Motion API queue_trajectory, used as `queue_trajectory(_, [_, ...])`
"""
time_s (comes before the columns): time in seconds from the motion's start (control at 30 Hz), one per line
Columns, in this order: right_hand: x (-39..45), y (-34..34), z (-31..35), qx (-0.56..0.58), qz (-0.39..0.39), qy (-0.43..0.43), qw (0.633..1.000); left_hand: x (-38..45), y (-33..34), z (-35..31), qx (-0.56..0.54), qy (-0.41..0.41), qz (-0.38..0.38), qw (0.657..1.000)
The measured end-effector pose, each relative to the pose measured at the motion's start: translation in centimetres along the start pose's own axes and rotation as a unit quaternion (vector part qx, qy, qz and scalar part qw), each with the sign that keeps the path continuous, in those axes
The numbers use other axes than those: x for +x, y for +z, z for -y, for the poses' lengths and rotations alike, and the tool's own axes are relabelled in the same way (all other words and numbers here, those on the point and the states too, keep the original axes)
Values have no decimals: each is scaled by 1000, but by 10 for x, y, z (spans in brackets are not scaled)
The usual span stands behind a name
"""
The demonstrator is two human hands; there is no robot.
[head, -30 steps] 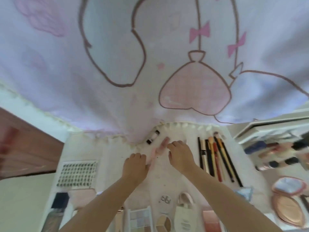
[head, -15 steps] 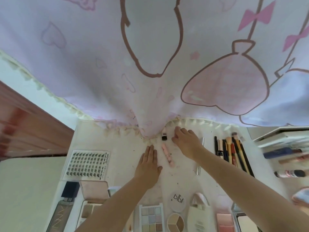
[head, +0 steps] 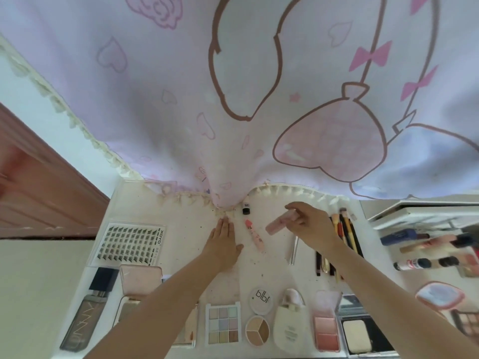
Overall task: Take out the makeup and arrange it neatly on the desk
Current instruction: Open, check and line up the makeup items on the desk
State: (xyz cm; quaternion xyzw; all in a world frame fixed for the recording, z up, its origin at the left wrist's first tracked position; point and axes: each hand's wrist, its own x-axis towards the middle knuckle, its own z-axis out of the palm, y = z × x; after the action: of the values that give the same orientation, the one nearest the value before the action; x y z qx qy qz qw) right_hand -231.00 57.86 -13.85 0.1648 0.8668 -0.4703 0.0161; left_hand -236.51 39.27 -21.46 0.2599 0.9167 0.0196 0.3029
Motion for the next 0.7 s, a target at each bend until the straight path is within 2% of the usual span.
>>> queue_trajectory(0.07, [-15, -10, 9, 96, 11, 27, 995, -14, -19, -7, -65, 49, -98, 992])
queue_trajectory(0.13, [-29, -19, 20, 130, 7, 31, 991, -34, -37, -20, -140, 135, -189, 963])
queue_trajectory(0.2, [-42, -25, 30, 156, 2, 15, 988, -55, -50, -35, -190, 201, -223, 935])
queue_trajectory(0.27, [-53, -28, 41, 192, 2, -5, 981, -75, -63, -48, -174, 239, -264, 918])
queue_trajectory(0.33, [-61, -31, 50, 213, -12, -25, 977, -86, -75, -57, -108, 265, -382, 879])
queue_trajectory(0.4, [-67, -34, 57, 202, -25, -46, 978, -96, -88, -60, -68, 295, -446, 843])
queue_trajectory(0.47, [-72, -37, 63, 188, -26, -80, 979, -106, -96, -63, -94, 324, -447, 829])
queue_trajectory(0.6, [-82, -39, 73, 127, -27, -160, 979, -114, -102, -63, -254, 304, -330, 857])
queue_trajectory(0.7, [-89, -37, 83, 93, -59, -190, 976, -122, -102, -71, -424, 260, -259, 828])
